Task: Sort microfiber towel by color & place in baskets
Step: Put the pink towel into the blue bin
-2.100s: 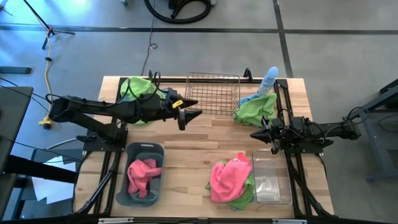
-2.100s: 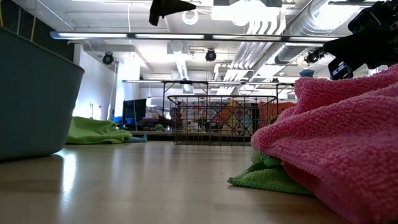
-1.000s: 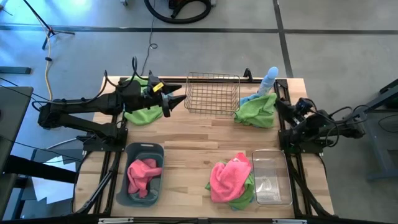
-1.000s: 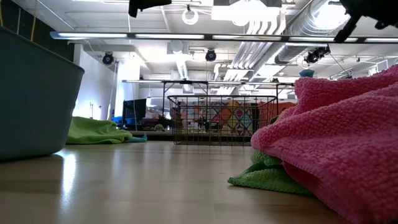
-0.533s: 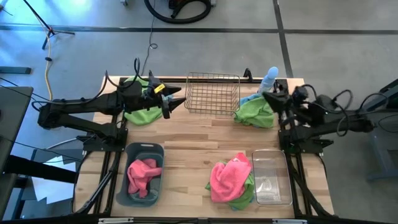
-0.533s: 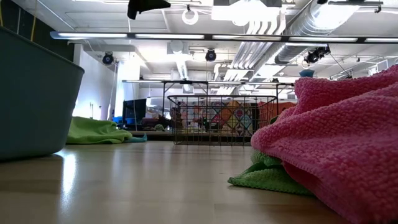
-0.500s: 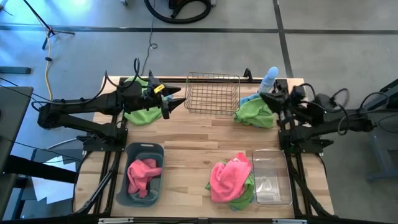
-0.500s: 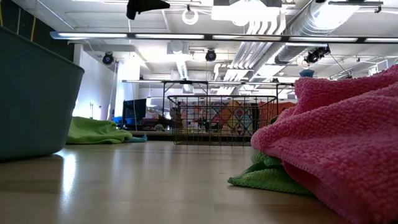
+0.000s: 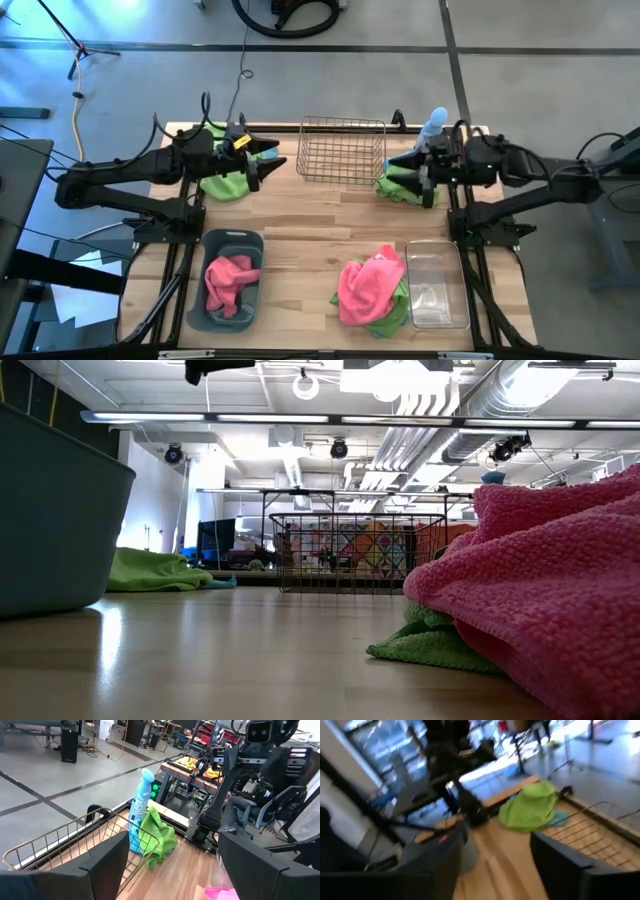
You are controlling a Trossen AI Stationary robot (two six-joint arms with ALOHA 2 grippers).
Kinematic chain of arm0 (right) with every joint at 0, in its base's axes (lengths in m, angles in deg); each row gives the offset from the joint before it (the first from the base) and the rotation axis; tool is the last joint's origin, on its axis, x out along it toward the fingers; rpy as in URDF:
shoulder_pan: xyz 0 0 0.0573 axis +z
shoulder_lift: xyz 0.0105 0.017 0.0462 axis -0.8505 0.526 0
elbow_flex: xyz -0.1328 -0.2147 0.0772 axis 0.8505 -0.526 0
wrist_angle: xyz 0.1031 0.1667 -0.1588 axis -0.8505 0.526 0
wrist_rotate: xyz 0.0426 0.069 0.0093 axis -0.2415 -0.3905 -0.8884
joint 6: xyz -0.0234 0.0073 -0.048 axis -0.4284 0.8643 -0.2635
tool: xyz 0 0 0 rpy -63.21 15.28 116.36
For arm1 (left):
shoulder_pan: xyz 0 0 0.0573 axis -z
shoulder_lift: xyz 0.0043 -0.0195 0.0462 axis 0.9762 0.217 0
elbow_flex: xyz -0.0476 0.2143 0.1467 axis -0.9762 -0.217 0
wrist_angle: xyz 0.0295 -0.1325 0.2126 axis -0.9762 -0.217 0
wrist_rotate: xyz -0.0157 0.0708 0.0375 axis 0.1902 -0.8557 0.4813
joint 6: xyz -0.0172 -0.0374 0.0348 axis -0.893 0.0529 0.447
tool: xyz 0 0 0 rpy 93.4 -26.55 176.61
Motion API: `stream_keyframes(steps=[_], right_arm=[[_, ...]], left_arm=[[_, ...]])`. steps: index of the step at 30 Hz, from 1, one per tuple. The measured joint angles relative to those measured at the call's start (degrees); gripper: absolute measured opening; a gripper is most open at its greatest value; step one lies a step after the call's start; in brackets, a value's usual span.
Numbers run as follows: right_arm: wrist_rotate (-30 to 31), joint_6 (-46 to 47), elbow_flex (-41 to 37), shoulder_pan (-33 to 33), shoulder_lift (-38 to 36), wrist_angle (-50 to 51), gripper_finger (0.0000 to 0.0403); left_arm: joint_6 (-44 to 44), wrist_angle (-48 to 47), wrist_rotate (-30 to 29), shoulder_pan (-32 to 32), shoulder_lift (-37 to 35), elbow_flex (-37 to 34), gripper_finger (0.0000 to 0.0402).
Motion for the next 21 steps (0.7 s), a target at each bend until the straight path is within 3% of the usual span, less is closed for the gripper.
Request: stream_keyframes(steps=[3, 7, 16, 21], right_arm=[[-8.8, -0.9, 2.9, 0.0, 3.6, 3.2, 0.0286], [-18.6, -1.3, 5.0, 0.8, 8.6, 9.3, 0.0297], [-28.1, -0.7, 5.6, 5.3, 18.7, 14.1, 0.0298], [-28.5, -5.2, 5.6, 8.7, 24.2, 15.3, 0.0298]], left_arm=[[0.0, -1.4, 0.0, 0.0, -0.5, 0.0, 0.0294], [0.0, -3.2, 0.0, 0.0, -0.5, 0.0, 0.0294], [-0.1, -4.4, -0.2, 0.0, -0.4, 0.0, 0.0294], [-0.1, -7.2, -0.5, 0.0, -0.4, 0.0, 0.0294]])
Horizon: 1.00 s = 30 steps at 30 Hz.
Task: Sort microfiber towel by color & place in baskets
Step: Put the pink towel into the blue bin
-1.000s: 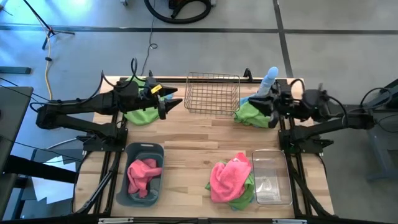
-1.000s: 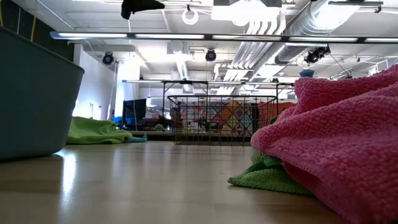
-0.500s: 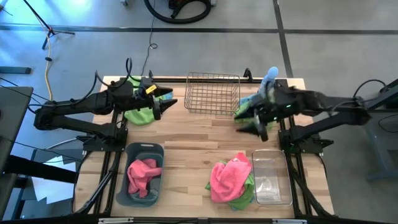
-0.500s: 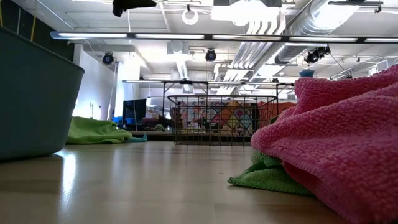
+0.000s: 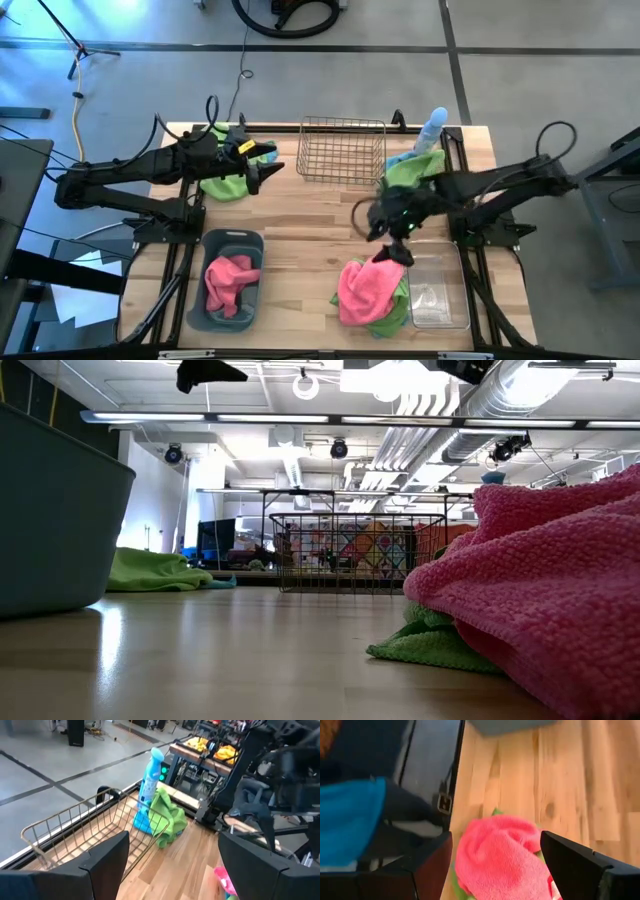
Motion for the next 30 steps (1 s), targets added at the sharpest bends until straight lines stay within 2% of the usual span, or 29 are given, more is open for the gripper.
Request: stream_keyframes(steps=[3, 6, 17, 22, 27, 30], right_arm=[[0.7, -0.6, 0.0, 1.6, 3.3, 1.1, 0.0298], [1.7, -0.6, 0.0, 3.2, 6.5, 2.5, 0.0298], [8.2, 5.2, 0.0, 7.0, 18.2, 6.5, 0.0298], [8.1, 8.4, 0.0, 8.3, 21.2, 4.9, 0.0298], [9.4, 8.3, 0.0, 8.9, 21.8, 4.8, 0.0298], [12.7, 8.3, 0.0, 9.0, 21.8, 4.9, 0.0298]], left_arm=[[-0.2, -1.3, 0.3, 0.0, 0.0, 0.0, 0.0294], [0.2, -1.8, 3.0, 0.0, 0.0, 0.0, 0.0294], [12.5, 0.0, 10.4, 2.1, 4.3, -0.1, 0.0294], [11.2, 14.1, 17.5, 2.1, 6.1, -5.5, 0.0294], [5.1, 22.7, 17.5, 2.1, 5.8, -11.9, 0.0294], [1.0, 27.8, 17.4, 2.4, 5.7, -14.7, 0.0294]])
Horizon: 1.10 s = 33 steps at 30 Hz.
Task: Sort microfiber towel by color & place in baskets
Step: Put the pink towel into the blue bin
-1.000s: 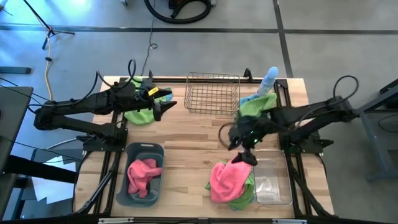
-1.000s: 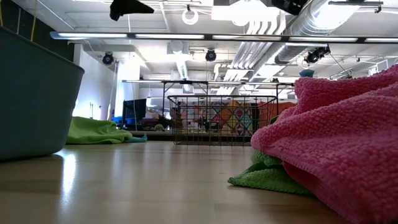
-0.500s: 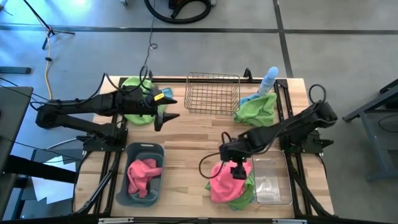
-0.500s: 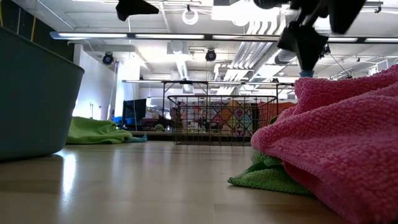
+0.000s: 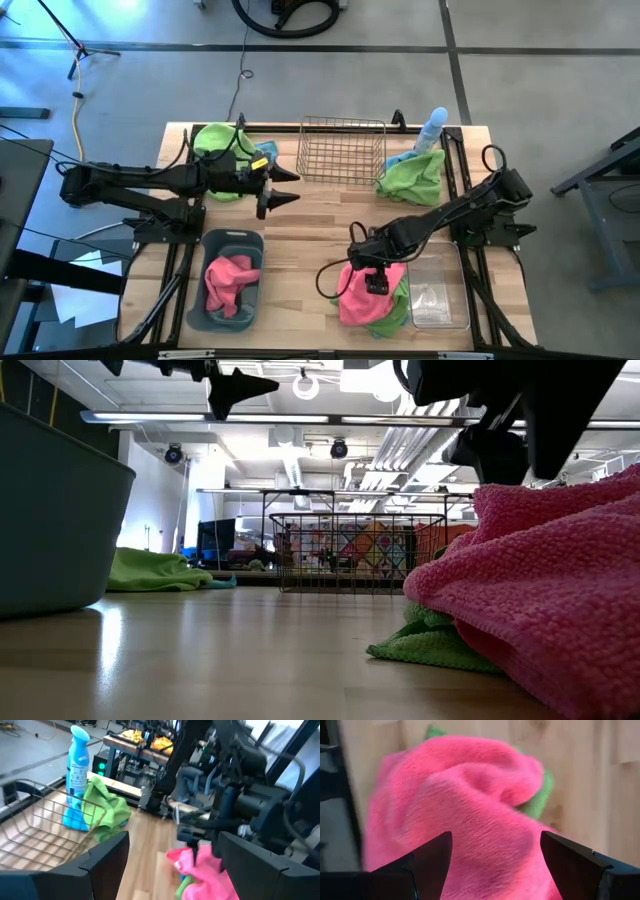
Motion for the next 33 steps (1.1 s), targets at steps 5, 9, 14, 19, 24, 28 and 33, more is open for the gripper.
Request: stream_keyframes(steps=[5, 9, 14, 19, 24, 28, 33], right_arm=[[1.4, -0.7, 0.0, 0.0, 0.0, 0.1, 0.0297], [0.7, -1.5, 0.0, 0.6, 0.0, 0.2, 0.0279], [3.1, -1.2, 0.0, 1.9, 0.3, 0.3, 0.0239], [3.8, -0.9, -0.1, 2.8, 1.2, 0.4, 0.0197], [3.9, -0.6, -0.1, 3.5, 1.2, 0.3, 0.0133], [3.9, -1.0, -0.1, 4.0, 1.2, 0.3, 0.0060], [3.5, -1.1, 1.1, 4.1, 0.7, 2.1, 0.0014]], left_arm=[[-4.0, 4.3, -3.4, 1.6, 0.0, -2.2, 0.0294], [-4.0, 4.9, -6.8, 2.8, 0.0, -2.2, 0.0294], [-4.1, 6.0, -8.4, 3.0, 0.0, -2.2, 0.0294], [-4.9, 6.3, -9.9, 3.0, 0.0, -2.2, 0.0294], [-5.0, 6.3, -10.2, 3.0, 0.0, -2.2, 0.0294], [-5.0, 6.3, -10.7, 3.0, 0.0, -2.2, 0.0294], [-5.0, 6.5, -11.6, 3.0, 0.0, -2.2, 0.0294]])
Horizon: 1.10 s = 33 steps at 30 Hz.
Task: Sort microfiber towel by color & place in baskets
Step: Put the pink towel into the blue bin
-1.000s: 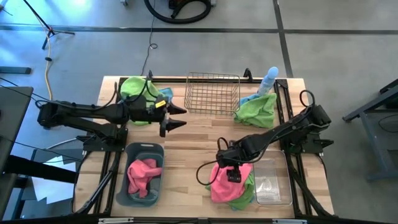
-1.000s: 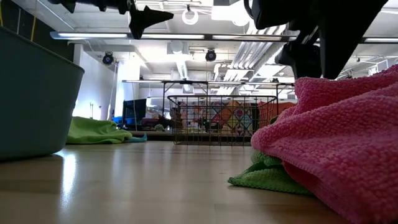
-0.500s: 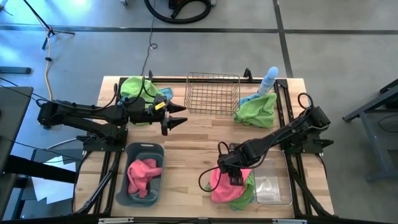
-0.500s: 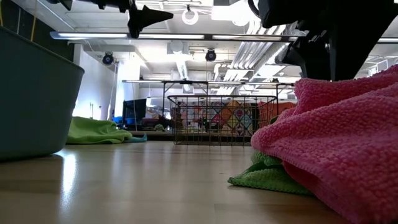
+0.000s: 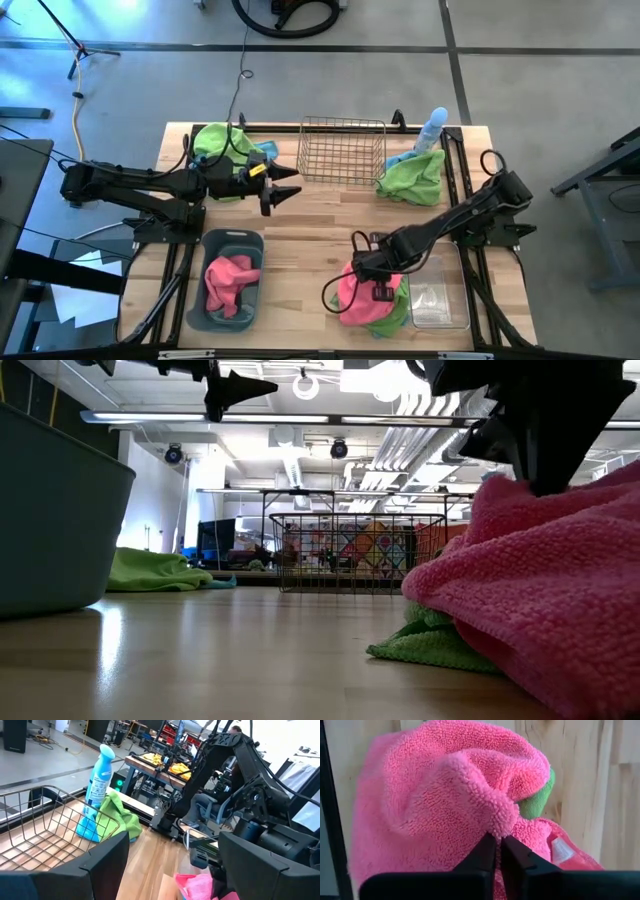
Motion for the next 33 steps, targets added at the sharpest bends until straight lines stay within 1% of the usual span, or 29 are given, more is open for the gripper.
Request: stream_keyframes(steps=[2, 5, 11, 14, 18, 22, 24, 26, 29, 33], right_arm=[[0.0, -1.2, 2.3, 0.0, -0.7, 2.8, 0.0017], [0.7, -3.8, 7.1, 0.0, -2.2, 7.7, 0.0005], [6.8, -6.6, 20.3, -1.3, -5.1, 19.3, 0.0003], [10.4, -6.6, 27.5, -2.4, -5.8, 23.5, 0.0002], [14.6, -8.1, 35.7, -3.8, -5.8, 27.5, 0.0002], [17.4, -9.2, 39.0, -5.3, -5.7, 27.2, 0.0001], [18.8, -9.8, 38.9, -5.8, -5.7, 25.4, 0.0001], [19.5, -11.6, 37.7, -6.5, -5.7, 21.5, 0.0001], [19.8, -15.9, 36.2, -8.2, -5.2, 13.6, 0.0001], [19.9, -22.0, 35.9, -11.5, -5.2, 4.7, 0.0000]], left_arm=[[0.0, 0.2, -0.1, 0.0, 0.0, 0.0, 0.0294], [0.8, 0.8, -0.1, 0.0, 0.0, 0.0, 0.0294], [3.1, 4.8, -0.1, 0.0, 0.0, 0.2, 0.0294], [6.2, 4.8, 0.5, 0.0, 0.0, 2.3, 0.0294], [11.4, 3.1, 3.1, 0.0, 0.0, 7.3, 0.0294], [15.4, -5.8, 4.7, 0.0, 0.0, 13.2, 0.0294], [16.5, -12.0, 5.0, 0.0, 0.0, 15.7, 0.0294], [16.5, -16.4, 5.1, 0.2, 0.0, 17.2, 0.0294], [16.5, -18.5, 5.1, 1.8, 0.0, 17.5, 0.0294], [17.8, -18.5, 5.1, 4.9, 0.0, 17.5, 0.0294]])
